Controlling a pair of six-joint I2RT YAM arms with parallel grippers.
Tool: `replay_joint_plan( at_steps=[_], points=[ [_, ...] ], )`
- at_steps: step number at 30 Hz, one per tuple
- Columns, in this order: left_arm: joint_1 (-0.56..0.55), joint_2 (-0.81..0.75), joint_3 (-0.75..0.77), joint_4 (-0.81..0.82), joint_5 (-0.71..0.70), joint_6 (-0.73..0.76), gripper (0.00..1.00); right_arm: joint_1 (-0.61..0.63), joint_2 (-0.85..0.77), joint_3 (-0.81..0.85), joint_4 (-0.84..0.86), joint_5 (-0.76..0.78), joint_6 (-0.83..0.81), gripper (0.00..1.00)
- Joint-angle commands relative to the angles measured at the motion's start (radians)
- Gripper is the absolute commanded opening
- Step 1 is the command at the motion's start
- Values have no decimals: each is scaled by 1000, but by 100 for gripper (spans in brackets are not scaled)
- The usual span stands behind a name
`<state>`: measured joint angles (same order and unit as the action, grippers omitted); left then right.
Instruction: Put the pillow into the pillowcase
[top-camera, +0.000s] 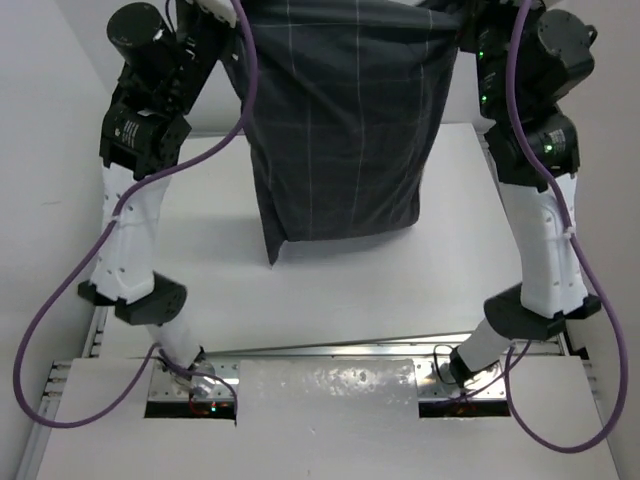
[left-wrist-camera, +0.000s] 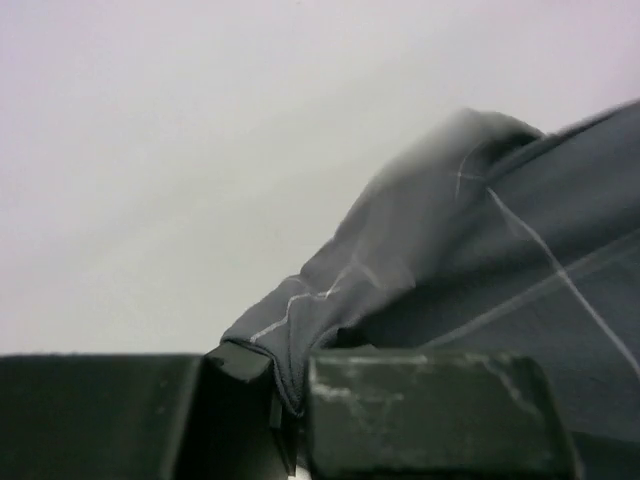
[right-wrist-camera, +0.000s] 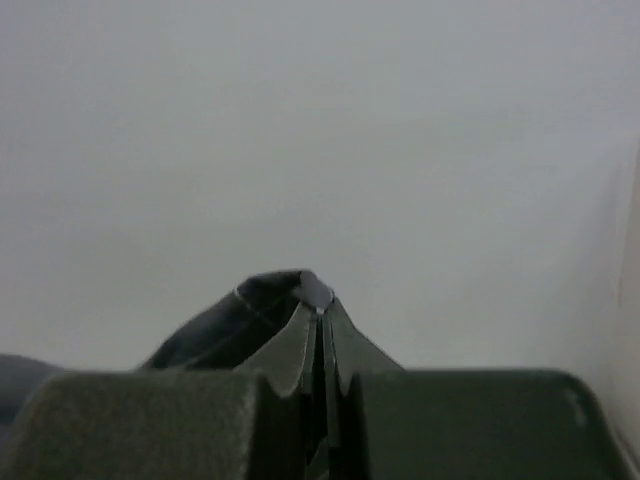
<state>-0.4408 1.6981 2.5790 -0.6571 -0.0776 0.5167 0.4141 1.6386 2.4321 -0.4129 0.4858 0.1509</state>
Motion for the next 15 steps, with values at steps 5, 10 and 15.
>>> replay_joint_plan(
  at_steps=[5, 10, 15],
  points=[
    [113, -118, -82, 291, -88, 89, 0, -12, -84, -91, 237, 13, -40, 0],
    [139, -386, -743, 451, -183, 94, 0, -15, -139, -472, 103, 123, 12, 0],
    [183, 33, 236, 196, -201, 155, 0, -14, 17, 239, 203, 5, -7, 0]
  ],
)
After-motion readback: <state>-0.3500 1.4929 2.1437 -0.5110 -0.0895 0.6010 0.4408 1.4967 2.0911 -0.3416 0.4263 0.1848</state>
